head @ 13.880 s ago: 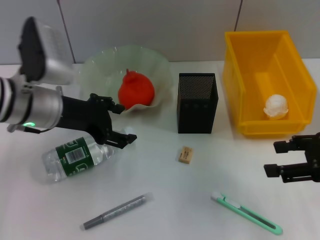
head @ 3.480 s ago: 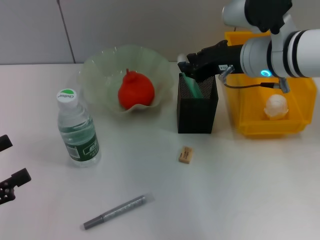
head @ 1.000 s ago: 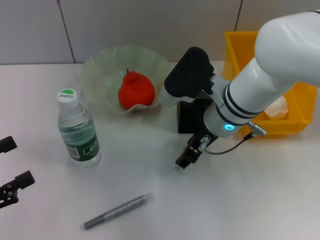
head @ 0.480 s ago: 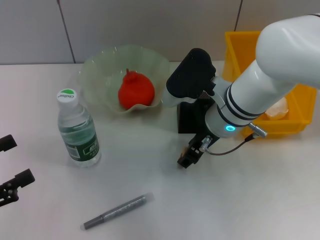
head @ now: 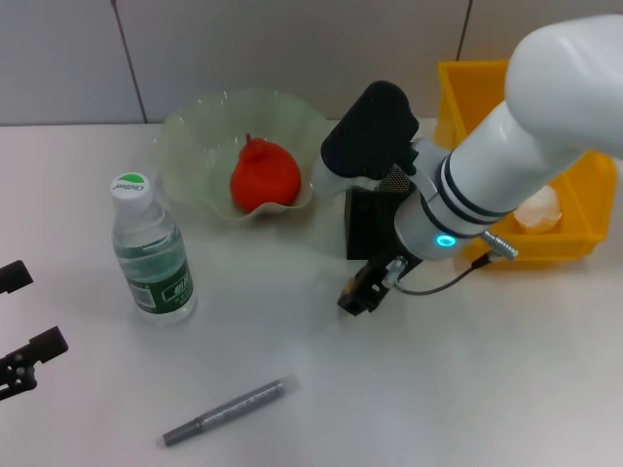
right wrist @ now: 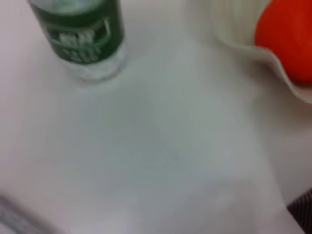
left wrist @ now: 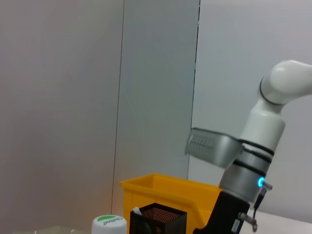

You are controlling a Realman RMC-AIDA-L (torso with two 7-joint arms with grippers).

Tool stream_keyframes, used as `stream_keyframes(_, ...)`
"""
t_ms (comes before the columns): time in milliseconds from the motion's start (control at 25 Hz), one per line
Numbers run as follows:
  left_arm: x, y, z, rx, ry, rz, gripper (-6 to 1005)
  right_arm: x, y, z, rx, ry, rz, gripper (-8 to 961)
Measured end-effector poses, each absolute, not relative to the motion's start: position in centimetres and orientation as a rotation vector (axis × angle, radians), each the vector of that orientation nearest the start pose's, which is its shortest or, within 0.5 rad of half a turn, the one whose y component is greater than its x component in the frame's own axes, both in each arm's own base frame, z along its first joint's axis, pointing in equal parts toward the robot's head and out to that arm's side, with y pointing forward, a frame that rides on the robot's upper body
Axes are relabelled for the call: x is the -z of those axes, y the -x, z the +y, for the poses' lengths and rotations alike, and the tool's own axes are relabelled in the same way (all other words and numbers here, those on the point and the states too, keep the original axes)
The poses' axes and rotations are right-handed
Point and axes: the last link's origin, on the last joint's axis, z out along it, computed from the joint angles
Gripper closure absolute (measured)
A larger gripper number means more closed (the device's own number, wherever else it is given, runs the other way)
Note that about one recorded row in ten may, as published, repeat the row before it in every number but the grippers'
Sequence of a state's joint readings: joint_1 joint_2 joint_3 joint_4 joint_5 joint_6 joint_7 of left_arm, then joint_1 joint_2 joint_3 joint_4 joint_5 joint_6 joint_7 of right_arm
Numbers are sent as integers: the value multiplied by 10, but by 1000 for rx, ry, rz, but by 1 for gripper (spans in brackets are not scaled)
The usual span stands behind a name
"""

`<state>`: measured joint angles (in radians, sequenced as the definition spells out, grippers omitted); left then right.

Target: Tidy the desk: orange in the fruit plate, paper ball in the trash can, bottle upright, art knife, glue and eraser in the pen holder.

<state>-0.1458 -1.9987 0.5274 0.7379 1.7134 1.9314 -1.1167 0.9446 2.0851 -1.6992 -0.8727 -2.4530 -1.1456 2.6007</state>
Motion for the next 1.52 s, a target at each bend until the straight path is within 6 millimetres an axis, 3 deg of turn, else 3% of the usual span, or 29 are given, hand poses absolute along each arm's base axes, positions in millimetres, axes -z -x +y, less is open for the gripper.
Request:
stream_keyframes(40,-92,330,212,967,2410,-397,146,93,-120,393,511,2703,612,552)
stream_keyframes(80,-92,330,212,970,2410,-403,147,76,-106,392,455,2704,608,552)
stream_keyframes(120,-92,330,212,970,2410,-403,147,76,-106,392,455,2704,608,552)
stream_keyframes(200,-92,330,211,972,2411,-406,147,55,-93,388,395,2688,592,552)
stream_keyframes(280,-92,330,211,972,2412,-406,147,23,-75,381,300,2625,539,552)
stream_keyframes(320,-92,330,211,972,2412,-406,147,23,-75,381,300,2625,539,552)
stream_keyframes(480,-92,330,212,973,2413,-404,148,-10,-72,384,273,2495,503,553)
stream_keyframes(880,-93,329,212,974,2414,-402,149,3,-103,407,299,2419,541,553)
stream_keyframes(1520,-93,331,209,965,2415,-412,151,7,-108,417,249,2400,536,393)
